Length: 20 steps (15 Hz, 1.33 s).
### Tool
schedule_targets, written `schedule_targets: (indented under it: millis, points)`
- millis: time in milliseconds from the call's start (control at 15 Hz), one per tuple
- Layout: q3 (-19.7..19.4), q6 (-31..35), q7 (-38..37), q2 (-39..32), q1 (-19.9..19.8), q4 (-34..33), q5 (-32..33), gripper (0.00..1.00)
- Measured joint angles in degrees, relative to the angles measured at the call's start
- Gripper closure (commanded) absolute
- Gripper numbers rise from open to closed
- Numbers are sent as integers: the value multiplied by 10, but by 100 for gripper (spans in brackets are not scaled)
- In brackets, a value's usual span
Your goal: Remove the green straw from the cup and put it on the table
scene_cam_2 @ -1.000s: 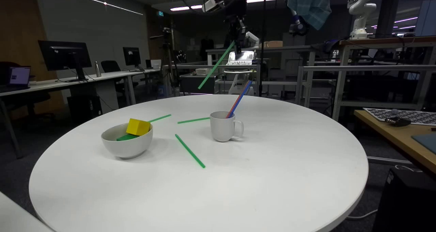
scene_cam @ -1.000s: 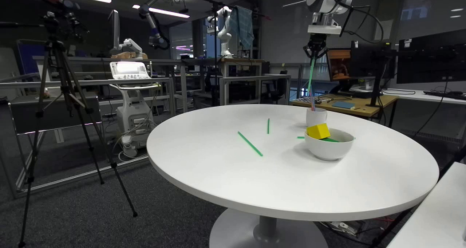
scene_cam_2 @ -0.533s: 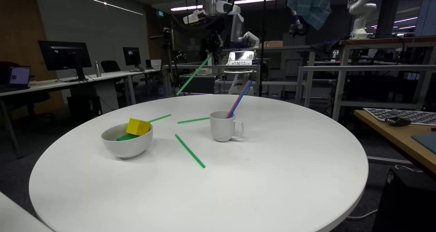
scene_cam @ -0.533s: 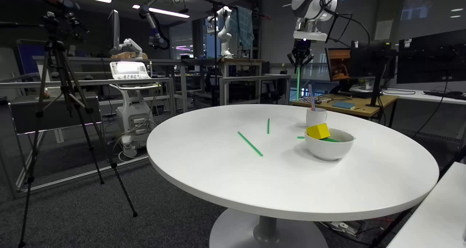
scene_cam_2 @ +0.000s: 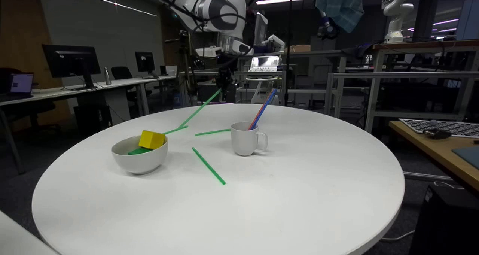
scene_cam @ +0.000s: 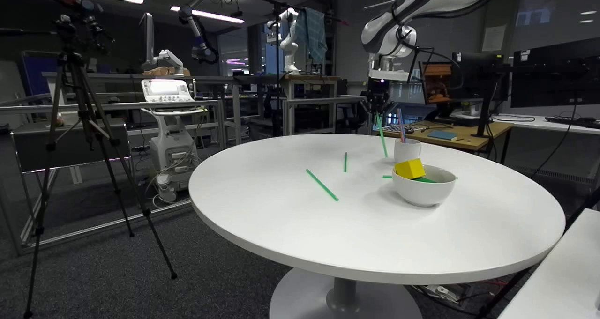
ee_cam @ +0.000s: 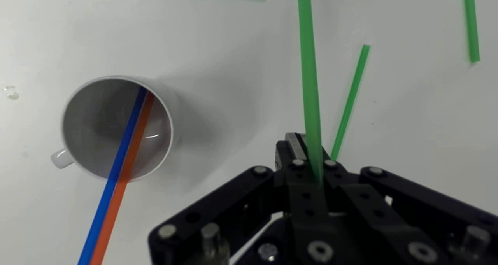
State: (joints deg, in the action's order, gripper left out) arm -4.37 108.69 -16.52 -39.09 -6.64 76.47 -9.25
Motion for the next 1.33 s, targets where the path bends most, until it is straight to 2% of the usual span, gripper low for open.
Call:
schedule_targets:
  millis: [67, 133, 267, 733, 867, 1333]
  points:
    - [1, -5, 5, -9, 0, -5, 0, 100]
    - [2, -10, 9, -16, 0, -10, 0, 74]
    - [2, -18, 16, -26, 0, -20, 0, 66]
    - [2, -38, 21, -30, -2, -37, 0, 13]
    - [2, -38, 21, -30, -3, -39, 0, 1]
    - [1, -39, 37, -5, -12, -43, -1, 0]
